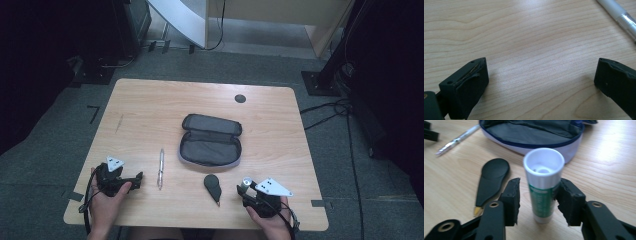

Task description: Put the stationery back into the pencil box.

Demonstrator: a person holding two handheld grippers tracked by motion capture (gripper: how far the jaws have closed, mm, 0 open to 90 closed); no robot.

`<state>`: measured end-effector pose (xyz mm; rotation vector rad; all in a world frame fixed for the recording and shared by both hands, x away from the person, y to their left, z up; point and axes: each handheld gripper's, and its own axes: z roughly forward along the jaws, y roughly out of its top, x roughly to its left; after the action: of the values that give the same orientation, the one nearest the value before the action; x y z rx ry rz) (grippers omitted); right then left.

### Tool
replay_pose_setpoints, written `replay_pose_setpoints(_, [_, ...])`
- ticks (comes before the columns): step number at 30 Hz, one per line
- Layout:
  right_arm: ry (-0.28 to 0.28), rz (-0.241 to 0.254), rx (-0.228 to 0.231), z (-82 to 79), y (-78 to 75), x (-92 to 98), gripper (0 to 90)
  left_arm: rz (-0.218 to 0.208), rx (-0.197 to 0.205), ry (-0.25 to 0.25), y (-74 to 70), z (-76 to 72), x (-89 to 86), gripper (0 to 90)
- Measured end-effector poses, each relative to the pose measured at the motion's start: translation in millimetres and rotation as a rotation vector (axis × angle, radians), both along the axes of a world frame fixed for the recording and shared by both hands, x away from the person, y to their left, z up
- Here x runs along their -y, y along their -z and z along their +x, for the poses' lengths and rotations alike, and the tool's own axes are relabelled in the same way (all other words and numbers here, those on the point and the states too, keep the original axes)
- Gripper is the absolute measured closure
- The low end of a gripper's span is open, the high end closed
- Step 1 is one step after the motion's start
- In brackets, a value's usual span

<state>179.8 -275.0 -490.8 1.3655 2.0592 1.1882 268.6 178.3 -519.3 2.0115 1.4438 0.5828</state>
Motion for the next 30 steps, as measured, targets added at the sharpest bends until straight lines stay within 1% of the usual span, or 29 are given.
replay_pose_setpoints(1, [0.021,-0.015,0.018,0.2,1.4,0.4,61.9,0.0,0.0,0.0,0.0,0.0,0.0,0.0])
replay_pose_setpoints(2, [0.021,-0.015,0.018,0.2,1.4,0.4,61.9,0.0,0.0,0.0,0.0,0.0,0.0,0.0])
replay_pose_setpoints(3, [0.024,-0.013,0.023,-0.1,1.4,0.9,65.4,0.0,0.0,0.0,0.0,0.0,0.0,0.0])
replay_pose_setpoints(5, [0.04,-0.017,0.028,-0.5,0.8,1.7,66.2,0.0,0.0,0.0,0.0,0.0,0.0,0.0])
replay_pose_setpoints(8, [0.051,-0.001,0.024,-0.5,0.2,4.0,66.3,0.0,0.0,0.0,0.0,0.0,0.0,0.0])
replay_pose_setpoints(12, [0.047,0.016,0.033,-0.8,-4.7,6.7,66.3,0.0,0.0,0.0,0.0,0.0,0.0,0.0])
replay_pose_setpoints(13, [0.049,0.015,0.036,-0.6,-6.9,7.4,66.3,0.0,0.0,0.001,0.0,0.0,0.0,0.0])
replay_pose_setpoints(16, [0.053,0.037,0.038,1.7,-15.5,9.3,66.3,0.0,0.0,0.0,0.0,0.0,0.1,0.0])
replay_pose_setpoints(19, [0.054,0.048,0.048,5.7,-25.5,10.0,66.3,0.0,0.0,0.001,0.0,0.0,0.0,0.0])
replay_pose_setpoints(24, [0.054,0.058,0.06,16.1,-40.6,8.9,66.3,0.0,0.0,0.001,0.0,0.0,0.1,0.0])
replay_pose_setpoints(30, [0.048,0.064,0.069,31.4,-53.6,3.3,66.3,0.0,0.0,0.002,0.0,0.0,0.1,0.0])
